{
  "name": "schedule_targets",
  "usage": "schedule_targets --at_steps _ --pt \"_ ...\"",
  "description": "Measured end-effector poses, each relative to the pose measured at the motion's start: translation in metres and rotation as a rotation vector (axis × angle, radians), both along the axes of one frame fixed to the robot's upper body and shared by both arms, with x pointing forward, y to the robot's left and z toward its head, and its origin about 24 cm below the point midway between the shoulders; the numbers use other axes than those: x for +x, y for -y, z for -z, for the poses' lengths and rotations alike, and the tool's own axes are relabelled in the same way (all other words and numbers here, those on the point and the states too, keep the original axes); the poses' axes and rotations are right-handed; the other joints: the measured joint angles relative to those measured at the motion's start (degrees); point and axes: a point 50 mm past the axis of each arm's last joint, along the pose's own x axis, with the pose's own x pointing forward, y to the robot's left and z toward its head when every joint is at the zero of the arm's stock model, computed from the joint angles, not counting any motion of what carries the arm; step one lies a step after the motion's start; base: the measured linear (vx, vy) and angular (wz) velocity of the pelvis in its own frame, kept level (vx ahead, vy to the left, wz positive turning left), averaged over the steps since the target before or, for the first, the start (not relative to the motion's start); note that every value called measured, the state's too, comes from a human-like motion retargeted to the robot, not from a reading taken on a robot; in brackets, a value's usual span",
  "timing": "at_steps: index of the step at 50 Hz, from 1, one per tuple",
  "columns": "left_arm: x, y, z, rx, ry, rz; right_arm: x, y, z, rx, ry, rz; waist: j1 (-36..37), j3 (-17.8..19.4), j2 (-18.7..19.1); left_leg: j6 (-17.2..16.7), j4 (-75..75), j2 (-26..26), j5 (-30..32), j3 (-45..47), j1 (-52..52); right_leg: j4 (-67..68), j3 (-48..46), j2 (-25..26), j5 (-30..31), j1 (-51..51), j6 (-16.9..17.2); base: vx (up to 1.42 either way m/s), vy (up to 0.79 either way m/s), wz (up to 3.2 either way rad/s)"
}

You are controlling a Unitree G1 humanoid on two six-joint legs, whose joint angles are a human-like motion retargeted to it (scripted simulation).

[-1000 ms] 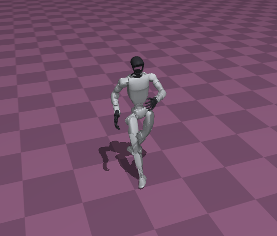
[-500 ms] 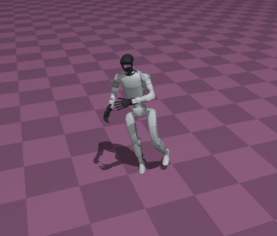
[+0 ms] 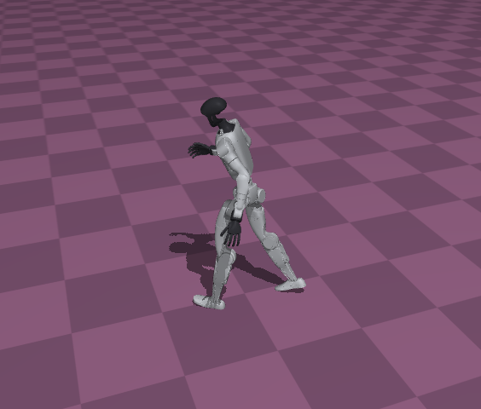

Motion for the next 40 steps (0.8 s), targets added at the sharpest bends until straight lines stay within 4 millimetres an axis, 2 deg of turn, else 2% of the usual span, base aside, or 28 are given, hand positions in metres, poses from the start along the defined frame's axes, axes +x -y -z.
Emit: schedule_targets --at_steps 2,3,5,7,8,10,12,14,16,20,22,25,26,30,32,34,35,37,38,40 --pt "-0.026 0.004 0.011 -0.077 -0.035 -0.145 0.008 -0.020 -0.004 -0.020 0.011 -0.096 2.6 0.4 -0.1 2.4 3.3 2.2 1.1 1.0 2.3 1.7 -8.3 -1.3 0.3 2.4 -3.4 0.43 0.18 -1.81" --pt "-0.035 0.005 0.015 -0.114 -0.052 -0.188 0.009 -0.030 -0.003 -0.025 0.004 -0.139 3.4 1.0 -0.2 3.9 5.7 3.2 -0.5 1.8 3.6 3.4 -12.8 -2.0 1.1 3.4 -5.1 0.42 0.17 -1.13" --pt "-0.036 0.006 0.021 -0.177 -0.084 -0.187 0.007 -0.042 0.004 -0.028 -0.020 -0.196 5.0 2.5 0.0 5.2 10.4 4.7 -4.4 2.8 5.9 9.4 -23.4 -3.9 4.0 4.1 -8.0 0.38 0.15 -0.58" --pt "-0.026 0.004 0.023 -0.198 -0.137 -0.078 0.000 -0.049 0.017 -0.031 -0.069 -0.230 5.8 3.0 0.9 4.8 13.4 6.5 -6.5 3.2 7.5 17.1 -33.3 -5.7 7.6 2.8 -8.7 0.34 0.12 -0.23" --pt "-0.019 0.003 0.022 -0.192 -0.162 -0.007 -0.005 -0.051 0.024 -0.031 -0.097 -0.243 5.7 3.0 1.5 4.8 14.0 7.3 -6.8 3.1 8.1 20.9 -36.6 -6.1 8.9 1.5 -8.4 0.31 0.10 0.00" --pt "-0.001 0.001 0.019 -0.158 -0.190 0.121 -0.014 -0.052 0.037 -0.022 -0.152 -0.258 4.0 2.6 2.4 5.6 14.0 8.3 -6.9 2.4 8.6 26.8 -37.4 -4.5 9.4 -2.9 -5.9 0.27 0.07 0.26" --pt "0.021 0.000 0.013 -0.116 -0.166 0.196 -0.019 -0.049 0.049 -0.001 -0.208 -0.252 0.6 2.3 2.9 6.6 13.0 8.3 -7.0 1.4 8.7 29.6 -33.8 -1.4 6.7 -8.7 -2.0 0.25 0.01 0.51" --pt "0.045 0.001 0.007 -0.076 -0.114 0.234 -0.024 -0.045 0.061 0.029 -0.265 -0.217 -3.2 1.9 3.3 7.2 12.0 8.2 -7.2 0.8 8.7 30.1 -33.8 -1.6 2.7 -13.6 0.1 0.24 -0.04 0.43" --pt "0.071 0.001 -0.001 -0.025 -0.061 0.257 -0.028 -0.039 0.073 0.076 -0.310 -0.151 -6.7 1.0 3.8 7.6 11.7 8.2 -7.4 0.6 8.2 28.2 -37.7 -5.1 -1.2 -17.3 -0.2 0.24 -0.07 0.21" --pt "0.128 0.002 -0.027 0.129 0.047 0.314 -0.030 -0.025 0.087 0.130 -0.375 -0.028 -12.7 0.2 5.4 8.6 13.4 8.0 -8.4 1.9 6.9 15.7 -46.6 -13.4 -7.0 -21.6 -3.8 0.23 -0.13 -0.16" --pt "0.155 0.011 -0.041 0.178 0.143 0.334 -0.031 -0.017 0.092 0.182 -0.391 0.038 -14.7 -0.2 6.1 8.6 14.5 7.4 -8.9 3.6 7.2 5.6 -50.4 -15.7 -5.6 -22.5 -3.6 0.25 -0.20 -0.45" --pt "0.181 0.026 -0.060 0.159 0.314 0.342 -0.036 -0.011 0.100 0.196 -0.427 0.086 -18.0 -0.6 6.0 8.2 17.4 6.4 -9.3 5.9 8.9 -4.2 -49.4 -17.0 1.4 -22.8 -2.2 0.32 -0.28 -0.62" --pt "0.186 0.029 -0.065 0.126 0.365 0.340 -0.039 -0.010 0.103 0.196 -0.443 0.098 -18.8 -0.9 5.8 8.3 19.7 6.9 -8.9 6.9 9.4 -4.6 -47.4 -16.7 2.0 -22.5 -2.7 0.37 -0.37 -0.88" --pt "0.197 0.034 -0.082 -0.006 0.511 0.374 -0.054 -0.006 0.115 0.205 -0.506 0.141 -22.1 -1.6 4.1 9.2 34.7 11.6 -4.1 12.9 9.4 -5.1 -41.9 -14.8 -1.2 -18.4 -5.4 0.43 -0.44 -0.97" --pt "0.196 0.035 -0.085 -0.015 0.507 0.441 -0.064 -0.001 0.120 0.225 -0.525 0.147 -24.3 -1.7 3.4 10.1 43.8 15.3 -2.3 14.6 7.3 -3.5 -40.9 -13.7 -3.4 -15.7 -5.5 0.49 -0.43 -0.82" --pt "0.196 0.038 -0.086 -0.012 0.491 0.508 -0.075 0.005 0.125 0.236 -0.570 0.131 -25.2 -2.9 2.0 9.9 44.4 14.5 -2.9 15.0 5.5 2.9 -38.9 -14.3 -5.9 -16.9 -2.7 0.48 -0.37 -1.06" --pt "0.196 0.040 -0.085 -0.001 0.466 0.553 -0.081 0.007 0.127 0.264 -0.595 0.110 -25.5 -3.7 1.3 8.9 42.7 13.2 -3.3 14.7 4.5 3.2 -37.6 -13.7 -6.4 -16.5 -2.1 0.44 -0.38 -1.17" --pt "0.194 0.044 -0.080 0.042 0.401 0.639 -0.089 0.011 0.131 0.283 -0.590 0.182 -25.7 -4.6 1.1 7.1 35.5 11.1 -3.6 14.7 3.4 1.1 -35.5 -11.3 -6.6 -13.9 -1.2 0.43 -0.38 -1.12" --pt "0.192 0.045 -0.078 0.057 0.358 0.689 -0.091 0.014 0.132 0.279 -0.595 0.197 -25.9 -4.6 1.5 6.2 31.6 10.7 -2.9 15.5 3.3 -3.5 -34.4 -8.9 -6.1 -10.4 -2.5 0.42 -0.38 -1.07" --pt "0.188 0.047 -0.072 0.053 0.297 0.751 -0.093 0.022 0.130 0.262 -0.593 0.209 -25.2 -4.4 2.1 5.9 25.1 10.7 -1.0 18.8 3.2 -6.3 -32.3 -5.5 -6.3 -6.4 -3.1 0.43 -0.35 -1.16"
